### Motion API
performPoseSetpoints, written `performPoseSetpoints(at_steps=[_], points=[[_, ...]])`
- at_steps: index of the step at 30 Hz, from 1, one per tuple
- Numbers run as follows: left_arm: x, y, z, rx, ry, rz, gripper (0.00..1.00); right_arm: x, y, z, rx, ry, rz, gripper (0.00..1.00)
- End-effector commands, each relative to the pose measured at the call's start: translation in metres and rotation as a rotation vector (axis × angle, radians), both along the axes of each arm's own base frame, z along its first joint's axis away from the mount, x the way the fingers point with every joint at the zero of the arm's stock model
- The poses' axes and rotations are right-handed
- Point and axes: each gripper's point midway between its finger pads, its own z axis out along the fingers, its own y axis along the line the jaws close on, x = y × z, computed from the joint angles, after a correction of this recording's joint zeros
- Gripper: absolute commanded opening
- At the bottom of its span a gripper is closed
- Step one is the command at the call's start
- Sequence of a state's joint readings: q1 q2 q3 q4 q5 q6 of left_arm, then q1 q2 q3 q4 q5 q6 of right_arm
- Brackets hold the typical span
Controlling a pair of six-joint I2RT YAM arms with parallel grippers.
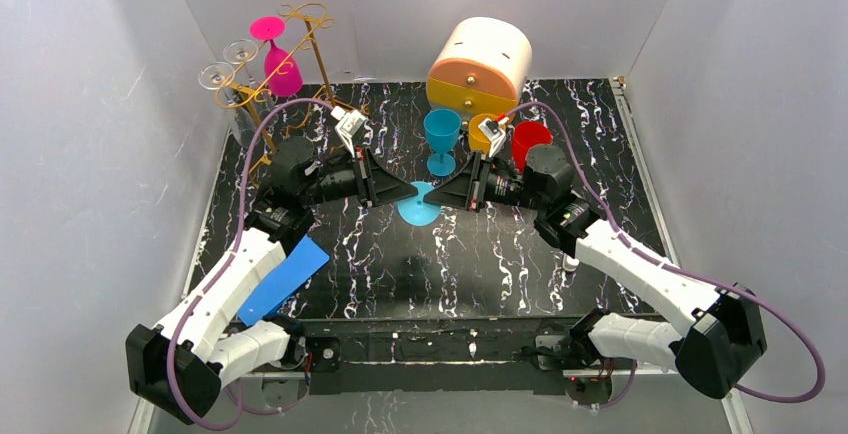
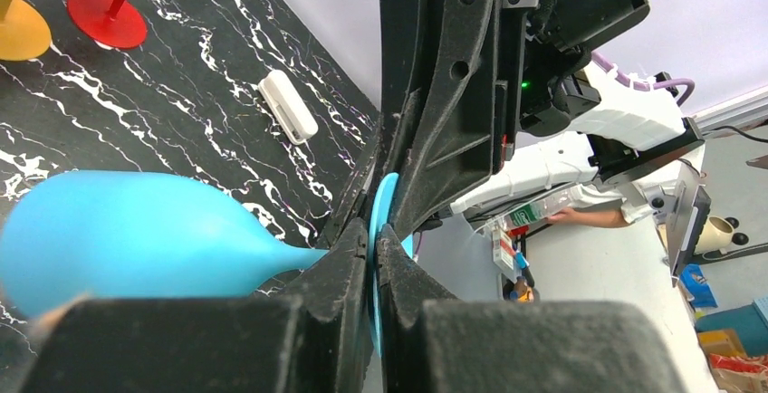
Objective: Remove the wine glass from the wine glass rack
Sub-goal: Place the wine glass at the center of the board.
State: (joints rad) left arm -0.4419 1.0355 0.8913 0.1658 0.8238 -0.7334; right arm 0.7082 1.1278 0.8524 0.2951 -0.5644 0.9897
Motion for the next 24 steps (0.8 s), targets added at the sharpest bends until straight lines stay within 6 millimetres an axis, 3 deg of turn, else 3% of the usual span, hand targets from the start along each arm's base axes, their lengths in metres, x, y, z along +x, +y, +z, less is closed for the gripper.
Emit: performPoseSetpoints(at_steps=[1,3,5,6,8,11,13,24], points=[[-0.002,0.001,0.002,0.003,-0.025,0.006,0.00,-0.008,-0.001,0.018,0.061,-0.057,0.028,0.10],[-0.002,0.002,0.001,0.012,-0.026,0.006,0.00,-0.007,-0.001,0.018,0.064,-0.057,0.027,0.03],[-0.003,0.003,-0.004,0.047,-0.025,0.004,0.00,-0.007,-0.001,0.018,0.064,-0.062,0.023,0.01],[-0.002,0.005,-0.007,0.071,-0.023,0.009,0.04,-0.006,-0.001,0.018,0.062,-0.064,0.019,0.01],[-0.002,0.011,-0.016,0.145,-0.008,0.025,0.27,-0.004,-0.002,0.016,0.053,-0.065,0.004,0.01],[-0.004,0.019,-0.024,0.230,-0.003,0.039,0.46,-0.001,-0.004,0.012,0.040,-0.060,-0.021,0.01],[-0.010,0.022,-0.026,0.240,0.007,0.029,0.52,0.000,-0.005,0.010,0.040,-0.054,-0.035,0.01],[-0.039,0.012,-0.024,0.171,0.084,-0.128,0.52,0.001,-0.006,0.008,0.054,-0.066,-0.043,0.01]])
